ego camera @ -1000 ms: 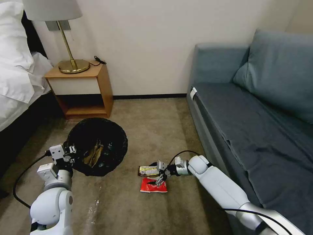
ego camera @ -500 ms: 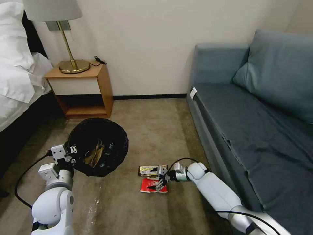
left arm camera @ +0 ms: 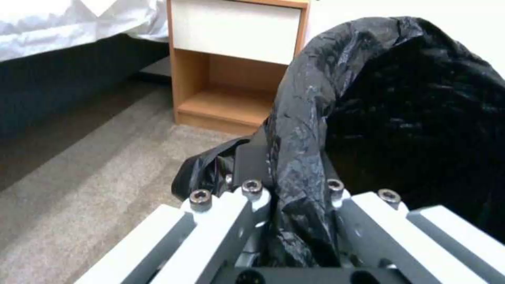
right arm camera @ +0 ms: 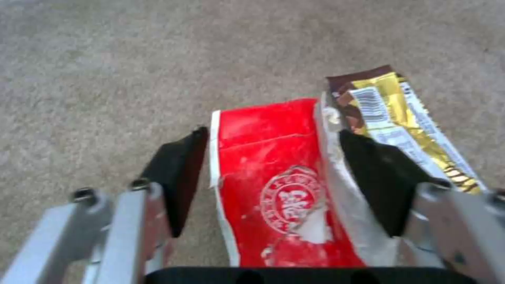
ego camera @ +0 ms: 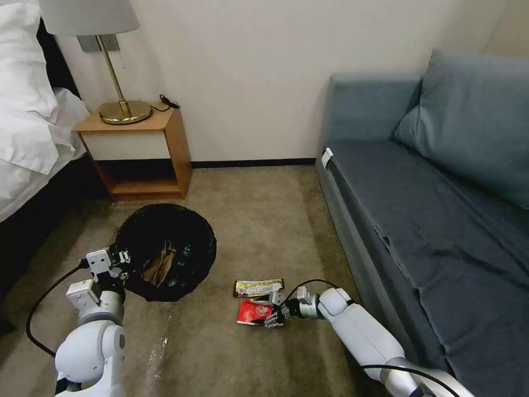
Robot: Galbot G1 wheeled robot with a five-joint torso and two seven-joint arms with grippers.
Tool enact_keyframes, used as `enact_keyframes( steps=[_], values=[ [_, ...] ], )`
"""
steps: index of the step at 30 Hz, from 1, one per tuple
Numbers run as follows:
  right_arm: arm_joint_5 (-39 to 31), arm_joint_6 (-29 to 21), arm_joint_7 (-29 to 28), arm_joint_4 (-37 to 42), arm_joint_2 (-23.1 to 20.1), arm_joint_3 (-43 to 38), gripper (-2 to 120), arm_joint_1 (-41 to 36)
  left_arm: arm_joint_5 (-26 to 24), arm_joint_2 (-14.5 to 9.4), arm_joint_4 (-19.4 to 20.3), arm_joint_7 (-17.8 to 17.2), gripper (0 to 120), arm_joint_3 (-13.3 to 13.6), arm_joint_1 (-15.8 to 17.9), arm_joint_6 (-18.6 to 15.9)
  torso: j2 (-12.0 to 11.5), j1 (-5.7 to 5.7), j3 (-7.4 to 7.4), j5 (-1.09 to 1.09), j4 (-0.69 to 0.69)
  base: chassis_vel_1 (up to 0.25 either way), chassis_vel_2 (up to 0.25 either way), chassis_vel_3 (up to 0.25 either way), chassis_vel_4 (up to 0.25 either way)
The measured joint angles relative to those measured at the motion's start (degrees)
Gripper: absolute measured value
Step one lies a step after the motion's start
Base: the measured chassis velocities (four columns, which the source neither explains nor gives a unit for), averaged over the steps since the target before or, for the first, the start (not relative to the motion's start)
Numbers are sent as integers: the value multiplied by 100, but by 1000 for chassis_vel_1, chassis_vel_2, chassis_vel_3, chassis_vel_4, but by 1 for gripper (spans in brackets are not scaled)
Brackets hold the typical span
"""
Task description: Pick up the trash bin, then pick up the garbage on the floor and place it into the trash bin.
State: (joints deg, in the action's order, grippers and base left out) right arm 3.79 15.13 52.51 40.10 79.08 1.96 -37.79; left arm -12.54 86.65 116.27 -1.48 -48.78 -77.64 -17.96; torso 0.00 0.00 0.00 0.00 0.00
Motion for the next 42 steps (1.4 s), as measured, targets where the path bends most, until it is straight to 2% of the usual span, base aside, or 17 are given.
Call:
enact_keyframes(
  steps=[1,3,7,10,14,16,18,42],
  values=[
    [0,0,0,0,0,0,62,0,0,0,0,0,4,0,0,0,0,0,0,0,0,0,0,0,0],
    [-35,15,-33,-3,0,-18,49,6,-2,-3,0,1,4,-1,5,-3,0,0,0,0,0,0,0,0,0],
    [-48,28,-55,-4,-3,-19,39,7,-4,-3,0,2,4,-1,14,-4,0,0,0,0,0,0,0,0,0],
    [-173,38,-105,-12,18,-110,23,-3,-23,-4,1,4,4,-16,29,-8,0,0,0,0,0,0,0,0,0],
    [-206,39,-123,-15,22,-125,14,-4,-26,-12,1,4,4,-24,30,-8,0,0,0,0,0,0,0,0,0],
    [-238,39,-144,-11,12,-123,3,-24,-28,-12,1,5,4,-24,34,-11,0,0,0,0,0,0,0,0,0],
    [-257,39,-163,-6,7,-122,0,-36,-30,-10,4,1,4,-22,40,-14,0,0,0,0,0,0,0,0,0],
    [-570,-45,-316,374,-135,-113,0,-42,-54,-24,35,-38,4,-17,97,-44,0,0,0,0,0,0,0,0,0]
  ],
)
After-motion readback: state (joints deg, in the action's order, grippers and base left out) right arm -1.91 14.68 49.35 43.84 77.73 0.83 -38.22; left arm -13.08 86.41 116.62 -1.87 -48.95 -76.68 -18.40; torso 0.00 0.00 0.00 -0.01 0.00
